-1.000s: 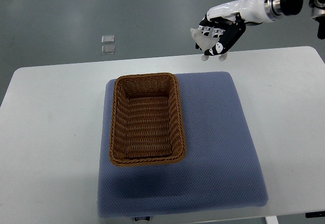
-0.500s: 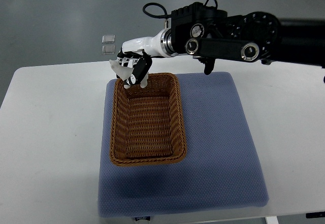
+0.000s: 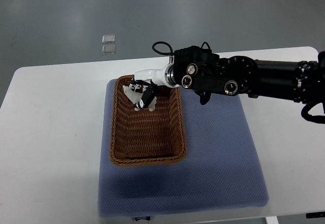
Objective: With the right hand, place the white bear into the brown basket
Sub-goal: 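Lower the bear into the wicker basket with the right hand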
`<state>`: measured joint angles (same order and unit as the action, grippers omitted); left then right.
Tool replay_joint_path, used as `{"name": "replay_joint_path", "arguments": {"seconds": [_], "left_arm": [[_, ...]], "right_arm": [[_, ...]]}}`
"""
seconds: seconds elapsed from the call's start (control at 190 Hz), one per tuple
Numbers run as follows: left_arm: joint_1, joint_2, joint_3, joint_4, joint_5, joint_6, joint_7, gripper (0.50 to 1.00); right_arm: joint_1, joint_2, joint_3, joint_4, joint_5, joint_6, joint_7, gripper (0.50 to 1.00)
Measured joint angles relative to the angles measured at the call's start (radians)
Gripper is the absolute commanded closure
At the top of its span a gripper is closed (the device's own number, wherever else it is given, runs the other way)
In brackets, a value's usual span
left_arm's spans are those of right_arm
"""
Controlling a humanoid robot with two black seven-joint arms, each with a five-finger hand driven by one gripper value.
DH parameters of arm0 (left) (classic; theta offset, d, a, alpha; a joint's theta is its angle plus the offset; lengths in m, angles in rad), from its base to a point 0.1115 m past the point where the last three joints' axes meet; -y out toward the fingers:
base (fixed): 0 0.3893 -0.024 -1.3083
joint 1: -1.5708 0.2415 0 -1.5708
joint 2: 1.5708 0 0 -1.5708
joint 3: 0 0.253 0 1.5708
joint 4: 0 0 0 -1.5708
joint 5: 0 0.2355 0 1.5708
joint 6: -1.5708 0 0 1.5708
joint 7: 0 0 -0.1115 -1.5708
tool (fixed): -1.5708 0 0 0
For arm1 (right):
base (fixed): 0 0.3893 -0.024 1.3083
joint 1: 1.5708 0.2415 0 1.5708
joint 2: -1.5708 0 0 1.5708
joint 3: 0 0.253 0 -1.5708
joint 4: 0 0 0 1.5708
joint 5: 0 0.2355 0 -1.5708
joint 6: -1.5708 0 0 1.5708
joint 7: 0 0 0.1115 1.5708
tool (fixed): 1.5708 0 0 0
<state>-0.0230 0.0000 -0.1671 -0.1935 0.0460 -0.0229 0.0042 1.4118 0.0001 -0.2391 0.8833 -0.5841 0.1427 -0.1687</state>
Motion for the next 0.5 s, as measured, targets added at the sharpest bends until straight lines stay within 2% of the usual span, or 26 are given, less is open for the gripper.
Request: {"name": "replay_joint_path", "arguments": {"seconds": [0.237,0.316,0.389,0.5], "left_arm": [[0.0,0.0,0.0,0.0,0.0,0.0,0.0,0.5],[0.0,0.0,0.0,0.0,0.0,0.0,0.0,0.5],[0.0,0.0,0.0,-0.001,0.0,0.0,0.0,0.5],[0.0,0.0,0.0,-0.001,0.0,0.0,0.0,0.5]], "right_arm": [[-0.059,0.0,0.001,-0.031,-0.015,-0.013,0.0,1.0],[-0.076,0.0,0.001,-0.034,-0.022,-0.014,0.0,0.979],[-0.087,0.0,0.002,-0.035,-0.024,-0.015,0.0,0.948],[-0.096,0.0,0.003,-0.035,-0.025,-0.015,0.0,0.859]]}}
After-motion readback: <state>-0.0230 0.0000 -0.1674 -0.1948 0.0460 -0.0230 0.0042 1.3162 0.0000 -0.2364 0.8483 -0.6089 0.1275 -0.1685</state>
